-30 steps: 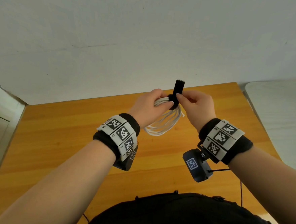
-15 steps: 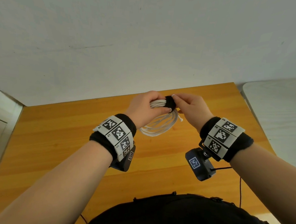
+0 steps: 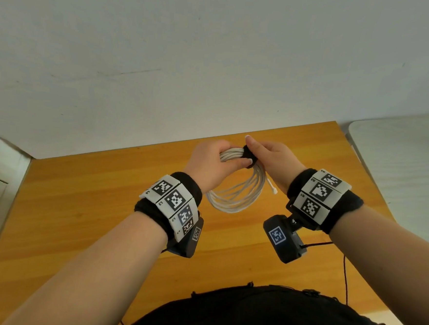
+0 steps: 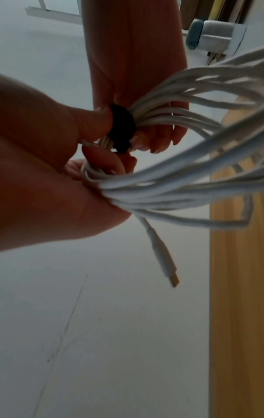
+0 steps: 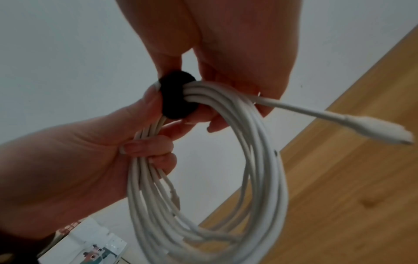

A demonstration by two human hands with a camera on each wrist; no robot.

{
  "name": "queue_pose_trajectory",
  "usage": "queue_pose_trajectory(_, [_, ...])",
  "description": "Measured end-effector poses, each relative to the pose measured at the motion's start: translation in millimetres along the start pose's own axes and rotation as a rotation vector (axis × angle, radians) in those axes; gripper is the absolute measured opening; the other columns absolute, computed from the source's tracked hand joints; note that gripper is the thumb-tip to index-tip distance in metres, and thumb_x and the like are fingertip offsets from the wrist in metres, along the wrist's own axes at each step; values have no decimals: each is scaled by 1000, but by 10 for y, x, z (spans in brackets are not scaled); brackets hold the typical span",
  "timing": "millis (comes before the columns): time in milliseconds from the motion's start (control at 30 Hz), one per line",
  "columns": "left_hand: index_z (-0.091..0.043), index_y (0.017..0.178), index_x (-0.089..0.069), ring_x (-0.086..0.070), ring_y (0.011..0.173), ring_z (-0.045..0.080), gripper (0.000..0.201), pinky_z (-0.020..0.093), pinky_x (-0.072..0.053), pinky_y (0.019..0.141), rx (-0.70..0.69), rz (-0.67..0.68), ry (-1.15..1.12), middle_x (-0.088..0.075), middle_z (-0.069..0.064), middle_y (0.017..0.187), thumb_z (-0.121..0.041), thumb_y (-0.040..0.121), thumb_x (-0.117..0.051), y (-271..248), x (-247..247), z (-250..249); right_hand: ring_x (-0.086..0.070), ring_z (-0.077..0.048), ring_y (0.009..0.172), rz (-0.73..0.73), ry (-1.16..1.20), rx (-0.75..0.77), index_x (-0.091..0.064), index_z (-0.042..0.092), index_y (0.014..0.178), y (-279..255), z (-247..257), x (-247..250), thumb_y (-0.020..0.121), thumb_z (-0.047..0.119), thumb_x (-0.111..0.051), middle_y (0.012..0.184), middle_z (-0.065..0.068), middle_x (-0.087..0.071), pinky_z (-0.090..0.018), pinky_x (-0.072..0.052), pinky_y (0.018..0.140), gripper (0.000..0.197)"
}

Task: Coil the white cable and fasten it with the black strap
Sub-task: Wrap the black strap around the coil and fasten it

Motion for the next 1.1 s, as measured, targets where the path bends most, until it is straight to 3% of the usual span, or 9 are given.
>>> queue_pose_trajectory(167, [-18,94,-68,-53,63,-1,22,5,-37,53,49,-15,-24,-59,-14,71,-36,81,-68,12,43,61,-67,-26,88,-18,273,-60,-66,-2,104,-17,-114,-63,90,52,-46,98,-20,-71,-35,-52,88,60])
queue_pose_trajectory(233, [-20,94,-67,-52,64,-1,19,5,-38,54,54,-35,-41,-58,-14,71,-35,82,-67,14,62,82,-67,-24,86,3,312,-64,-61,-2,110,-13,-136,-84,89,49,-49,96,-16,-71,-35,-53,88,56])
queue_pose_trajectory(333, [-19,93,-66,-49,63,5,17,13,-37,55,86,-68,-105,-55,-7,70,-35,85,-64,16,77,135,-65,-19,85,42,273,-62,-59,2,112,-31,-165,-98,90,37,-53,91,-6,-68,-32,-52,83,42])
queue_pose_trajectory(467, [-12,96,-67,-40,53,12,25,26,-36,57,235,-174,-373,-43,-5,55,-35,86,-63,18,123,310,-62,-23,92,68,304,-125,-56,3,115,-52,-270,-160,93,22,-54,87,-6,-64,-32,-51,81,30])
queue_pose_trajectory(567, [-8,102,-67,-33,51,14,28,26,-33,54,321,-192,-540,-36,-1,55,-32,87,-63,17,104,373,-62,-27,95,25,283,-111,-57,10,104,-37,-290,-188,91,8,-55,88,-11,-64,-40,-49,92,13])
queue_pose_trajectory(700, [-9,103,-66,-34,53,14,25,27,-37,59,332,-139,-606,-37,-1,55,-28,87,-64,36,75,379,-66,-27,82,-55,335,-137,-58,3,102,35,-311,-140,89,-7,-51,82,-11,-62,-38,-54,86,18])
queue_pose_trajectory(800, [-13,100,-64,-46,60,15,17,30,-43,61,341,-83,-558,-49,1,66,-21,85,-66,67,65,446,-65,-24,77,-83,351,-134,-60,2,99,97,-299,-105,89,-8,-51,82,-12,-62,-33,-56,80,17])
queue_pose_trajectory(933, [-17,103,-60,-63,90,20,15,40,-52,90,411,-7,-513,-62,3,92,-13,89,-61,75,13,642,-62,-29,88,-133,376,-160,-62,6,96,194,-332,-75,86,-7,-56,84,-8,-61,-42,-52,91,18])
queue_pose_trajectory(1100, [-12,100,-58,-65,94,25,11,40,-54,87,533,31,-631,-62,7,92,-15,90,-59,65,-43,844,-58,-30,92,-139,435,-203,-61,9,93,319,-370,-112,87,-7,-55,87,-8,-59,-44,-50,97,18])
Point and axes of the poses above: each hand's wrist, its own y-axis towards the middle knuckle, its own x-axis out of the back of the hand, z = x × y, the point moved 7 cm from there along y, towards the middle knuckle
